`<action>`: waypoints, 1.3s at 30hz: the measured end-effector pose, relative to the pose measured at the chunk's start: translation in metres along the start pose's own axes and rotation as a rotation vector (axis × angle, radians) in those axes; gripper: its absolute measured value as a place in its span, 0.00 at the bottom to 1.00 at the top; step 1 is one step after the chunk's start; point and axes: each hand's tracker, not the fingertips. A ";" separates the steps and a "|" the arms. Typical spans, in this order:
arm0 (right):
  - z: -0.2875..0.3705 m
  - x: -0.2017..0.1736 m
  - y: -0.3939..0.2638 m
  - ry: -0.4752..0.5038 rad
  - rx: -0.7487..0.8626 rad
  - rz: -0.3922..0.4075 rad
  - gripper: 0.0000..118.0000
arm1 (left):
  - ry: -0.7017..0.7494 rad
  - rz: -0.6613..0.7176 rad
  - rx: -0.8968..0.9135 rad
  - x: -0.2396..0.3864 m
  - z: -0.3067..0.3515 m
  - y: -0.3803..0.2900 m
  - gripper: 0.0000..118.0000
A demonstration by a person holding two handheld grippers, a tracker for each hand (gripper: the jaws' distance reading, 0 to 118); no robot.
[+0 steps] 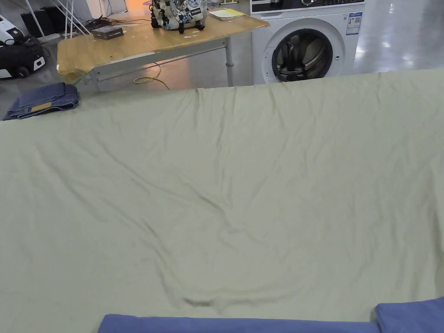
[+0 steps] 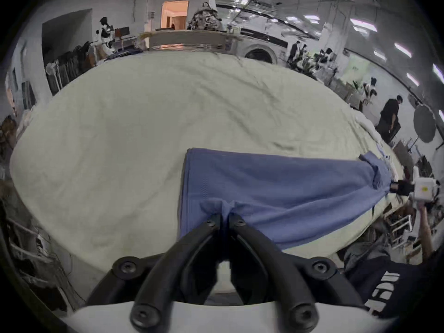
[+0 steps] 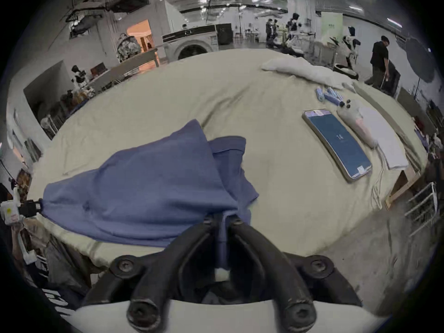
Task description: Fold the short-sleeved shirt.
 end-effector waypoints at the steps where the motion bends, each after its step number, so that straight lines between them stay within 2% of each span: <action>1: 0.000 -0.001 0.000 0.002 0.001 0.007 0.20 | 0.004 0.003 0.035 0.006 0.006 0.000 0.11; 2: 0.003 -0.002 0.001 -0.008 0.011 0.017 0.31 | 0.019 0.003 0.057 0.008 0.011 0.002 0.23; 3: 0.008 -0.004 0.002 -0.032 0.033 0.031 0.56 | 0.024 -0.016 0.070 0.010 0.018 0.004 0.52; 4: 0.016 -0.005 0.003 -0.034 0.052 0.049 0.66 | 0.016 -0.051 0.120 0.014 0.029 0.006 0.60; 8: 0.053 -0.012 0.021 -0.003 0.245 0.142 0.66 | 0.066 -0.156 0.288 0.057 0.082 0.030 0.60; 12: 0.084 -0.046 0.048 0.045 0.420 0.187 0.66 | 0.036 -0.196 0.459 0.086 0.120 0.054 0.60; 14: 0.089 -0.065 0.059 0.118 0.448 0.178 0.61 | 0.028 -0.179 0.528 0.096 0.127 0.059 0.58; 15: 0.088 -0.074 0.063 0.153 0.447 0.173 0.48 | 0.027 -0.172 0.571 0.102 0.129 0.061 0.42; 17: 0.085 -0.095 0.066 0.196 0.448 0.192 0.08 | 0.033 -0.175 0.625 0.110 0.130 0.064 0.02; 18: 0.081 -0.103 0.065 0.183 0.453 0.189 0.00 | 0.038 -0.165 0.601 0.114 0.128 0.064 0.00; 20: 0.073 -0.113 0.067 0.215 0.426 0.197 0.00 | 0.039 -0.137 0.604 0.113 0.129 0.068 0.00; 23: 0.067 -0.117 0.065 0.209 0.418 0.188 0.00 | 0.038 -0.083 0.567 0.097 0.134 0.069 0.00; 25: 0.067 -0.116 0.062 0.229 0.411 0.185 0.00 | -0.025 0.017 0.499 0.065 0.131 0.071 0.00; 26: 0.067 -0.114 0.060 0.231 0.411 0.182 0.00 | -0.074 0.096 0.459 0.044 0.126 0.070 0.15; 27: 0.065 -0.110 0.059 0.238 0.404 0.178 0.00 | -0.130 0.181 0.449 0.021 0.117 0.064 0.53; 28: 0.065 -0.108 0.057 0.245 0.394 0.168 0.00 | -0.190 0.260 0.428 -0.006 0.103 0.057 0.81; 29: 0.063 -0.105 0.054 0.244 0.384 0.153 0.00 | -0.355 0.377 0.323 -0.027 0.084 0.055 0.91; 33: 0.060 -0.092 0.046 0.260 0.336 0.105 0.00 | -0.527 0.679 0.176 -0.083 0.015 0.011 0.91; 35: 0.060 -0.088 0.043 0.258 0.323 0.102 0.00 | -0.404 0.667 0.108 -0.097 -0.007 -0.003 0.91; 39: 0.059 -0.081 0.042 0.254 0.316 0.082 0.00 | -0.555 0.711 0.070 -0.096 -0.041 -0.010 0.91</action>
